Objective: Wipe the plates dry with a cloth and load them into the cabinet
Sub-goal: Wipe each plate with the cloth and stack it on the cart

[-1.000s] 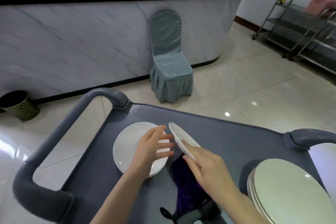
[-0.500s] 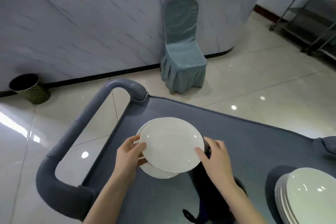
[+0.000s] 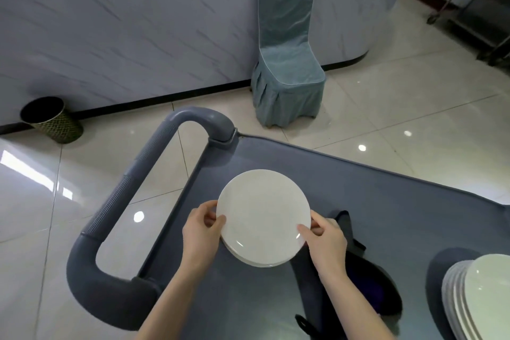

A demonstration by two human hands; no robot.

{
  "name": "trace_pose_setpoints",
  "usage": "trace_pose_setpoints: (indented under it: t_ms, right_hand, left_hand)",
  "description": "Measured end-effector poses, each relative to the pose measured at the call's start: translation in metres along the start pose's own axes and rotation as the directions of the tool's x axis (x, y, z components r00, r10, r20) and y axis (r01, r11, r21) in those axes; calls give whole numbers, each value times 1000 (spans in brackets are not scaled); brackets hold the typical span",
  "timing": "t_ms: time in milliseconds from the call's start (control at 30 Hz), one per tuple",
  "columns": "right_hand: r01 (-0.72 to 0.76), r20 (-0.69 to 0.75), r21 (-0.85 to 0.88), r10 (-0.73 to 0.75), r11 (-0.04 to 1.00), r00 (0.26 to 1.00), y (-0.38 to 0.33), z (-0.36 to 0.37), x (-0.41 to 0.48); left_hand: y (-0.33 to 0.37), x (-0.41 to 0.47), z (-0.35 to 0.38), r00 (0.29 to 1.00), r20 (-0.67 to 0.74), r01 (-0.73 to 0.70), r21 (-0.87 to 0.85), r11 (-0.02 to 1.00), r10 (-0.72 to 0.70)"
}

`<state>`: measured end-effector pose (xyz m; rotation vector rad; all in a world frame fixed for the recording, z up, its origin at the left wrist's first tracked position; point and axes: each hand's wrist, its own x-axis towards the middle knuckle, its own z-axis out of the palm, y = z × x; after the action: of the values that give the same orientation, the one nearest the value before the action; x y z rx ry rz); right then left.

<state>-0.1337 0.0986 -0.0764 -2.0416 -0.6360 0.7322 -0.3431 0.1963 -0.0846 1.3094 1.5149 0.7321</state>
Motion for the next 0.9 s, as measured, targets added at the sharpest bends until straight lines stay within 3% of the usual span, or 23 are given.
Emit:
trace_pose_setpoints:
  t_ms: [433, 667, 800, 900]
  right_hand:
    - [108, -42, -135, -114, 985, 993, 6, 5, 4]
    - [168, 26, -203, -166, 965, 986, 5, -18, 10]
    - [170, 5, -131, -171, 977, 985, 6, -53, 6]
    - [174, -16, -112, -177, 978, 984, 11, -91, 0]
  left_hand:
    - [-8, -7, 6, 990, -67, -112, 187, 976, 127]
    - [-5, -11, 10, 987, -60, -117, 357, 927, 148]
    - [15, -23, 32, 951, -170, -203, 291, 935, 259]
    - [40, -40, 68, 921, -71, -362, 202, 910, 383]
